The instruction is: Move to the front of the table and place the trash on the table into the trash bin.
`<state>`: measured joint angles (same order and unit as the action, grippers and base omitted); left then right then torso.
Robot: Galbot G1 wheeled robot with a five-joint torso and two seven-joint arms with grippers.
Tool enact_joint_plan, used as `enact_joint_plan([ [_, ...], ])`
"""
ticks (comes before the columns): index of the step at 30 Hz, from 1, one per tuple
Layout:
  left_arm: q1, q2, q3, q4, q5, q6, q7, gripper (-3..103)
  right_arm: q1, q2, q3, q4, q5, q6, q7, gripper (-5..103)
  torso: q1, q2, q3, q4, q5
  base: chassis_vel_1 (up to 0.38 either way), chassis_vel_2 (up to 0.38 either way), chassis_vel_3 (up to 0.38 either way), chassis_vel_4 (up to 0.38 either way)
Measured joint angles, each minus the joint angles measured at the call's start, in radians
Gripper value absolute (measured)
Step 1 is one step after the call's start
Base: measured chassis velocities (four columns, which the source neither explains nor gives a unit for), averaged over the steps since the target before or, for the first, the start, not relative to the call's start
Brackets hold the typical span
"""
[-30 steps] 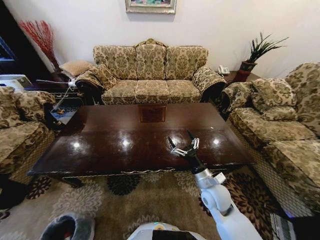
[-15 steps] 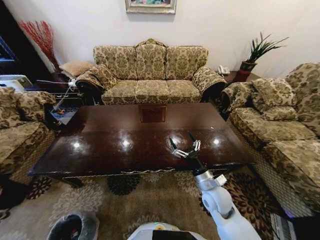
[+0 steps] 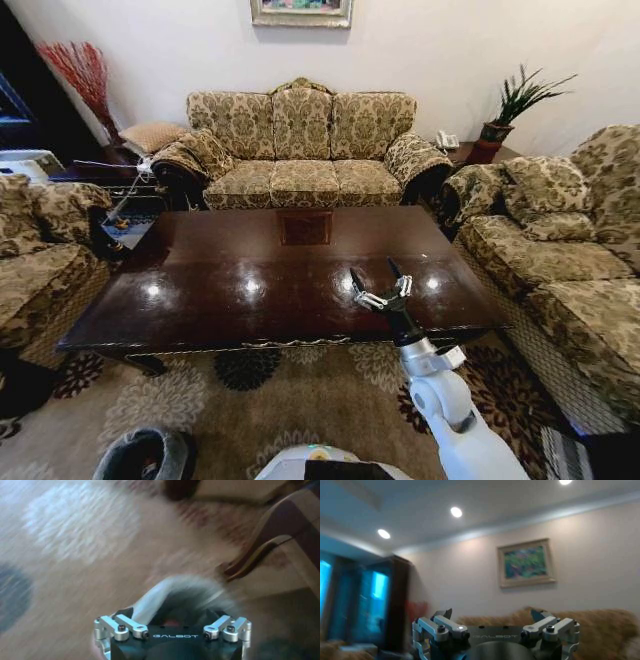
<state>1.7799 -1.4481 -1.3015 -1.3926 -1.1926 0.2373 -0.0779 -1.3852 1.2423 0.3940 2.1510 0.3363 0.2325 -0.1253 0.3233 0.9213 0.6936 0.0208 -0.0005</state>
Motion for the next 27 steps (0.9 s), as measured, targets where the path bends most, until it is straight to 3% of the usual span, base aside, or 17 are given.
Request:
enact_joint_plan([
  [1, 0.023, -0.002, -0.032, -0.098, -0.019, 0.024, 0.004, 99, -0.01, -0.002, 0.014, 0.021, -0.017, -0.066, 0.061, 100, 0.0, 0.0, 0.0, -0.0002, 0.0009, 0.0, 0.0, 0.0, 0.0],
  [3, 0.032, -0.002, -0.049, -0.151, -0.019, 0.034, 0.004, 100, -0.015, -0.002, 0.019, 0.033, -0.02, -0.104, 0.098, 100, 0.0, 0.0, 0.0, -0.0004, 0.0015, 0.0, 0.0, 0.0, 0.0],
  [4, 0.043, 0.005, -0.076, -0.234, -0.006, 0.057, -0.002, 100, -0.021, -0.002, 0.027, 0.048, -0.018, -0.152, 0.148, 100, 0.0, 0.0, 0.0, -0.0006, 0.0007, 0.0, 0.0, 0.0, 0.0],
  [5, 0.043, 0.005, -0.076, -0.234, -0.006, 0.057, -0.002, 100, -0.021, -0.002, 0.027, 0.048, -0.018, -0.152, 0.148, 100, 0.0, 0.0, 0.0, -0.0006, 0.0007, 0.0, 0.0, 0.0, 0.0],
  [7, 0.054, 0.038, -0.159, -0.485, -0.009, 0.091, -0.014, 100, -0.066, 0.004, 0.1, 0.127, -0.002, -0.239, 0.183, 100, 0.0, 0.0, 0.0, -0.0006, 0.0005, 0.0, 0.0, 0.0, 0.0],
  [9, 0.058, 0.043, -0.163, -0.554, 0.021, 0.078, 0.017, 100, -0.082, 0.004, 0.117, 0.148, 0.005, -0.252, 0.183, 100, 0.0, 0.0, 0.0, -0.0006, 0.0002, 0.0, 0.0, 0.0, 0.0],
  [10, 0.06, 0.045, -0.163, -0.588, 0.045, 0.071, 0.036, 100, -0.09, 0.004, 0.124, 0.156, 0.006, -0.255, 0.183, 100, 0.0, 0.0, 0.0, -0.0005, 0.0002, 0.0, 0.0, 0.0, 0.0],
  [11, 0.063, 0.055, -0.152, -0.687, 0.121, 0.046, 0.105, 100, -0.123, 0.014, 0.153, 0.179, 0.006, -0.26, 0.18, 100, 0.0, 0.0, 0.0, -0.0002, 0.0008, 0.0, 0.0, 0.0, 0.0],
  [12, 0.063, 0.055, -0.152, -0.687, 0.121, 0.046, 0.105, 100, -0.123, 0.014, 0.153, 0.179, 0.006, -0.26, 0.18, 100, 0.0, 0.0, 0.0, -0.0002, 0.0008, 0.0, 0.0, 0.0, 0.0],
  [14, 0.061, 0.084, -0.129, -0.786, 0.18, 0.027, 0.186, 100, -0.168, 0.033, 0.184, 0.192, 0.001, -0.253, 0.17, 100, 0.0, 0.0, 0.0, -0.0005, 0.0005, 0.0, 0.0, 0.0, 0.0],
  [19, 0.039, 0.179, -0.041, -0.917, 0.314, -0.023, 0.29, 100, -0.285, 0.089, 0.278, 0.144, -0.083, -0.117, 0.153, 100, 0.0, 0.0, 0.0, -0.0005, 0.0008, 0.0, 0.0, 0.0, 0.0],
  [23, 0.035, 0.233, 0.029, -0.956, 0.375, -0.07, 0.313, 100, -0.382, 0.109, 0.358, 0.205, -0.029, -0.109, 0.151, 100, 0.0, 0.0, 0.0, -0.0011, 0.0002, 0.0, 0.0, 0.0, 0.0],
  [27, 0.039, 0.206, 0.062, -0.978, 0.46, -0.127, 0.28, 100, -0.376, 0.104, 0.376, 0.241, -0.006, -0.138, 0.149, 100, 0.0, 0.0, 0.0, -0.0004, 0.0003, 0.0, 0.0, 0.0, 0.0],
])
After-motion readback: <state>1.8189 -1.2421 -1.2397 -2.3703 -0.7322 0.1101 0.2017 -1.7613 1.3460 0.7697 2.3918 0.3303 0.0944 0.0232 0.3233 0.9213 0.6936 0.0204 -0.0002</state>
